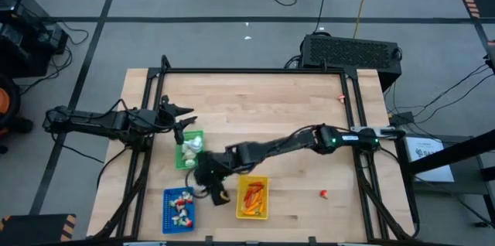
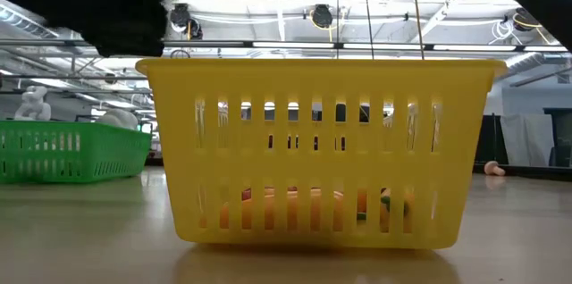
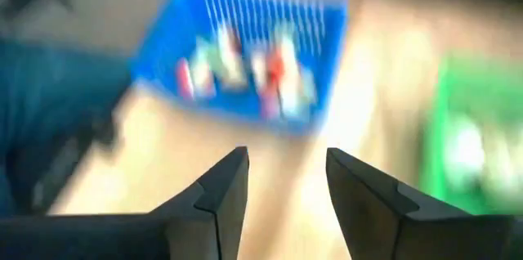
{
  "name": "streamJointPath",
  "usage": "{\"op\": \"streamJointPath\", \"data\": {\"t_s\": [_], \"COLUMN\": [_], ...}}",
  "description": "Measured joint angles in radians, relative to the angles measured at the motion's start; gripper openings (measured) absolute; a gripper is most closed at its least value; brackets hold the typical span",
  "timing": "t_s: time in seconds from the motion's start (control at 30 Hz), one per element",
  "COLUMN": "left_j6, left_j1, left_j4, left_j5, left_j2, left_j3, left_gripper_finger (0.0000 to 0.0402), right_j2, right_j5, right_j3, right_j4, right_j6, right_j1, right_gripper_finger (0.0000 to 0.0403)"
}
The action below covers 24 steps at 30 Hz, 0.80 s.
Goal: Sort produce into baskets
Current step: Put the red mushroom into the blue basket
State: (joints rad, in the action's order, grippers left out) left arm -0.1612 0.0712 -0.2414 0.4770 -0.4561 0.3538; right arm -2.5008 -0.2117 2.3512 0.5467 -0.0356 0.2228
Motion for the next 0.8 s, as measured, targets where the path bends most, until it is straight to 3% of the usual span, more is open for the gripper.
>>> {"op": "streamJointPath", "data": {"t_s": [0.33,0.57,0.8], "left_j6": [-0.018,-0.043,0.032], "left_j1": [0.0,0.001,0.001], "left_j4": [-0.004,0.003,0.073], "left_j5": [0.07,0.141,0.142], "left_j2": [0.0,-0.006,-0.038], "left_j3": [0.0,0.0,-0.039], "left_gripper_finger": [0.0157,0.0157,0.0157], "right_j2": [0.117,0.258,0.572], "right_j5": [0.004,0.063,0.177], "right_j3": [-0.01,-0.17,-0.514], "right_j4": [0.744,0.916,0.86], "right_j6": [-0.11,0.004,0.323], "right_j1": [-0.089,-0.153,-0.123], "right_gripper_finger": [0.0157,0.0157,0.0157]}}
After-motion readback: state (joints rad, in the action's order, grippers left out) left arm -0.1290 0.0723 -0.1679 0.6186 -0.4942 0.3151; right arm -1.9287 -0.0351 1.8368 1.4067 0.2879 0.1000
